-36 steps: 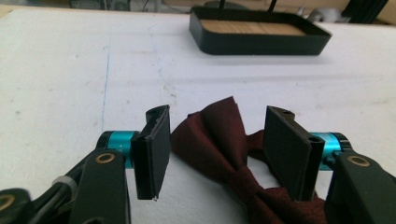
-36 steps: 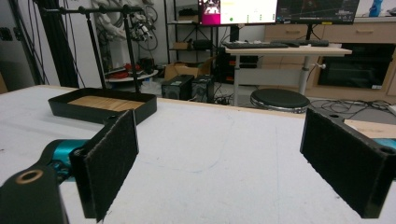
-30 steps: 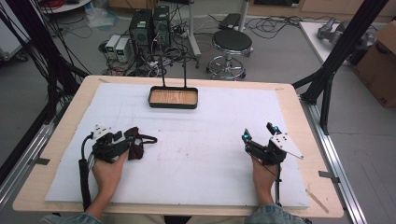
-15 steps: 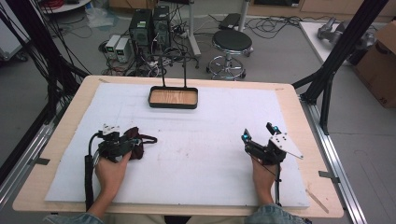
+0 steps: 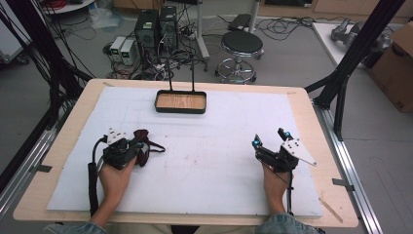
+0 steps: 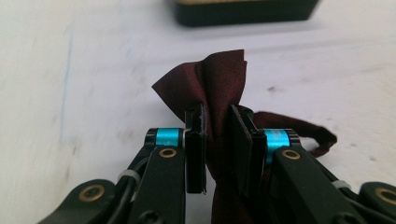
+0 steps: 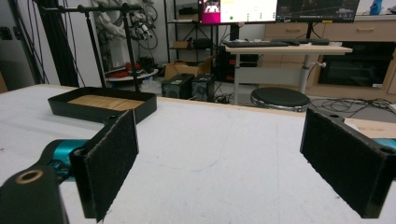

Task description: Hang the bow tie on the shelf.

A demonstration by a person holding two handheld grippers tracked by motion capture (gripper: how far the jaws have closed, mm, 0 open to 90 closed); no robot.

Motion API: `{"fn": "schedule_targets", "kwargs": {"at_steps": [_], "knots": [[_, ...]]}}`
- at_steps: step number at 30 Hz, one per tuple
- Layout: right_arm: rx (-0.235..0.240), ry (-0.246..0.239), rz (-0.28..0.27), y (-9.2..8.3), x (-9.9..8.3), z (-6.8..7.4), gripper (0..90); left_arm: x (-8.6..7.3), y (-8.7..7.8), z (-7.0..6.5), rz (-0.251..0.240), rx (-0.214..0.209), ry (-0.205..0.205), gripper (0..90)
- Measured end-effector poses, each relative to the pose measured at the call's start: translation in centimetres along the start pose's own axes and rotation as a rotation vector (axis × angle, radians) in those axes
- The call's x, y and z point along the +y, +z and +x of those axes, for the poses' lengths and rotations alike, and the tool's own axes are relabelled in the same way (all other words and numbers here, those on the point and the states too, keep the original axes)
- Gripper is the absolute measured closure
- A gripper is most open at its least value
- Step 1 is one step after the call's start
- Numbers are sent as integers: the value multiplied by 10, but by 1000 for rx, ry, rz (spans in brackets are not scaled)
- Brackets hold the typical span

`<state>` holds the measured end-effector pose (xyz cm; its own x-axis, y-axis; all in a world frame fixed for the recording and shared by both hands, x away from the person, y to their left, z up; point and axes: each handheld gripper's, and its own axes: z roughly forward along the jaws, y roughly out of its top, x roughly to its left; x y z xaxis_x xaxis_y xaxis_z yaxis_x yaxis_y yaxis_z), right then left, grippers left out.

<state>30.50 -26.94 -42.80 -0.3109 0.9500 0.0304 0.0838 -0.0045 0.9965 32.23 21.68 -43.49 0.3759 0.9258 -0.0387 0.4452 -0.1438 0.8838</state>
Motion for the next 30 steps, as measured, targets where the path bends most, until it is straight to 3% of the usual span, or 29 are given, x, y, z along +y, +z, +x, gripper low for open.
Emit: {"fn": "schedule_targets", "kwargs": {"at_steps": [7, 10, 12, 20, 23, 30], "knots": [[1, 4, 5, 0, 0, 0, 105, 9, -2, 1, -77, -80, 47, 763], [4, 2, 3, 0, 0, -1, 105, 14, -1, 3, -72, -104, 68, 765], [4, 0, 1, 1, 0, -1, 106, 18, -2, 6, -91, -136, 69, 765], [3, 2, 3, 1, 0, -2, 105, 41, 2, 14, -139, -227, 142, 767], [1, 11, 7, 1, -1, -2, 106, 52, 5, 15, -151, -243, 164, 767], [7, 13, 7, 1, -1, -2, 105, 75, 16, 20, -184, -274, 164, 767]]}}
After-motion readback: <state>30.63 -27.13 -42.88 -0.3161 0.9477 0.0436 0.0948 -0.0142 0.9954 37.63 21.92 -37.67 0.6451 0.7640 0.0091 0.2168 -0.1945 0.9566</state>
